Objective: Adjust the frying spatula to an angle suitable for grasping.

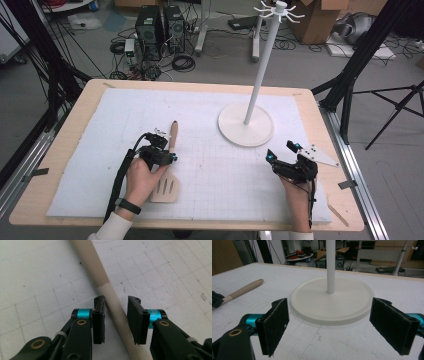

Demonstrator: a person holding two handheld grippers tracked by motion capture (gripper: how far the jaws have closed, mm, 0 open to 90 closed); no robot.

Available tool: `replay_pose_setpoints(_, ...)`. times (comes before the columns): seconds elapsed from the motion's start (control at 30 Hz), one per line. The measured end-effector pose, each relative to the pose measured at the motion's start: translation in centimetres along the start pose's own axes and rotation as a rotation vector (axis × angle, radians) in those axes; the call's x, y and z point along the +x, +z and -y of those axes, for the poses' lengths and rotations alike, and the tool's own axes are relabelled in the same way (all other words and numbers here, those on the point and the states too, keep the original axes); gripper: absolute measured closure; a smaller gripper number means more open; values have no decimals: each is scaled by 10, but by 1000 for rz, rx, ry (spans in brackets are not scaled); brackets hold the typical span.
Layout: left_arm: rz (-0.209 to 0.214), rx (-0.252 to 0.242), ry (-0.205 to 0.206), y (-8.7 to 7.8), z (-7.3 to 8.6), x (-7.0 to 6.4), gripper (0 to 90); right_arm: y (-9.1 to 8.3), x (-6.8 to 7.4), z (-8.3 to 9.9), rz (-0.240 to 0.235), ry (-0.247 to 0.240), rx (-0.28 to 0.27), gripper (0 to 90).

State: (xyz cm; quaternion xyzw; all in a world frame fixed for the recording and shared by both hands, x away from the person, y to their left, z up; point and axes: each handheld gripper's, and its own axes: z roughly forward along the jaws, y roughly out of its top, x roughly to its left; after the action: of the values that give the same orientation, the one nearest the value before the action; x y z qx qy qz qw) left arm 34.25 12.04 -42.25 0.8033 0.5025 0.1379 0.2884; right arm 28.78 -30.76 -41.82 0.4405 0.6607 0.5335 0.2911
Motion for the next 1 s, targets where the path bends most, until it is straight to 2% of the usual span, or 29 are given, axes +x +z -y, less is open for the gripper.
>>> replay_pose_setpoints(0.17, -9, 11, -1, 0, -1, -2, 682, 1, 0, 0, 0, -4, 7, 146)
replay_pose_setpoints(0.33, -79, 40, 30, 1, -5, -13, 681, 0, 0, 0, 2, -2, 1, 146)
replay_pose_setpoints(0.4, -95, 50, 36, 1, -6, -15, 679, 0, 0, 0, 1, 4, 1, 146)
replay_pose_setpoints(0.57, -83, 63, 37, 0, -5, -16, 669, 0, -1, 0, 0, 5, -2, 146)
replay_pose_setpoints(0.77, -103, 63, 46, 1, -6, -19, 680, 1, 1, 0, 2, -2, 1, 147)
replay_pose_setpoints(0.93, -67, 61, 42, 0, -5, -15, 691, 1, 0, 0, 1, -8, -3, 146)
replay_pose_setpoints(1.0, -63, 59, 53, 0, -5, -15, 710, 1, 0, 0, 0, 0, -2, 146)
